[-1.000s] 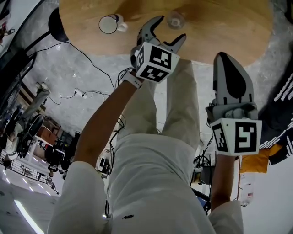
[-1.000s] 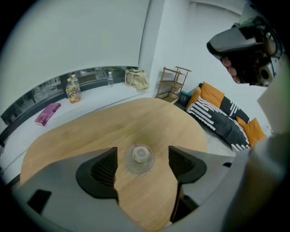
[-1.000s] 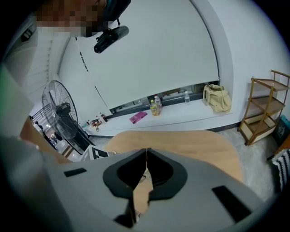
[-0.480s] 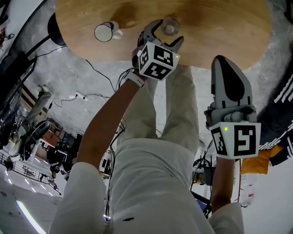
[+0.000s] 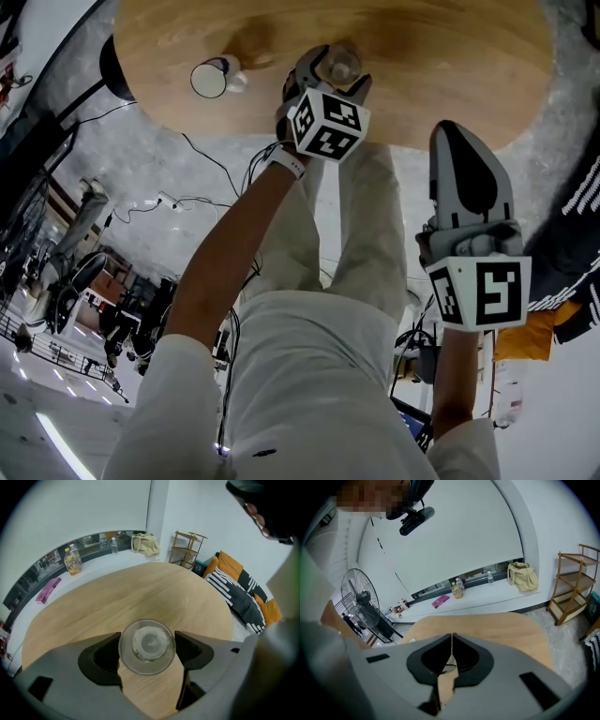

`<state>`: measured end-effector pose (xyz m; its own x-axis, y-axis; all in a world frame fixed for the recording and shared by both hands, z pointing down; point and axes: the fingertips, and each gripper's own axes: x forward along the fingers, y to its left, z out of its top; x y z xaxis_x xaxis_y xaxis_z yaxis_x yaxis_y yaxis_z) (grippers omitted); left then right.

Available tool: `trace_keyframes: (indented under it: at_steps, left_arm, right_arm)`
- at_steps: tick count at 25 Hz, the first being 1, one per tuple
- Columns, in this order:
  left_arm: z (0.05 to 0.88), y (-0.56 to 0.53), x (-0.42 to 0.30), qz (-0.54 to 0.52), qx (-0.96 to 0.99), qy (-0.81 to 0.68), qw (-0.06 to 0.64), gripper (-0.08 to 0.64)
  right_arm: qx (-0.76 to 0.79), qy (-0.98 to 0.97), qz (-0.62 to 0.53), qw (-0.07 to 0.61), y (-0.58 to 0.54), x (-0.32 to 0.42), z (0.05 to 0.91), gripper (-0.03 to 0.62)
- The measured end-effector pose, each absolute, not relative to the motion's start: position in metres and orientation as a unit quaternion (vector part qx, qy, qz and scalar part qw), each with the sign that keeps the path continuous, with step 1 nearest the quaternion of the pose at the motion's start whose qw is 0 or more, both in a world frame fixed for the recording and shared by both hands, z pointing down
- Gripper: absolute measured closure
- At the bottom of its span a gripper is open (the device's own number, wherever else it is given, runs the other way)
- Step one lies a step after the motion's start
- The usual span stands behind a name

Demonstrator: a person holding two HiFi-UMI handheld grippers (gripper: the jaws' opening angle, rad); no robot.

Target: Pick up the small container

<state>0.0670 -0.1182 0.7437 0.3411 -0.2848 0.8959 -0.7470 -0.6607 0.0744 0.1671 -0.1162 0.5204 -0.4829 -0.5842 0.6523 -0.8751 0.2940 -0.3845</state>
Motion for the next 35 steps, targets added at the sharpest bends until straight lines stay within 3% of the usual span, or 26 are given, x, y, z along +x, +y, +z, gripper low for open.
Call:
trace_keyframes:
  at_steps: [9,25,35]
  left_arm:
    - [0.772,-0.123,0.060,0.495,0.755,-0.341,0.260,0.219]
    - [0.769,-0.137,0.067,0.480,0.783,-0.345,0.192,0.221]
    - [0.771,-0.135,0.066,0.481,0.784,-0.329,0.213,0.219]
  right_arm:
    - [0.474,-0.772,0.374,0.198,-0.118,0.173,0.523,0.580]
    - [0.470,-0.773,0.375,0.203,-0.113,0.160,0.527,0.581]
    - [0.467,-0.775,0.370,0.209,-0.113,0.147,0.526,0.583]
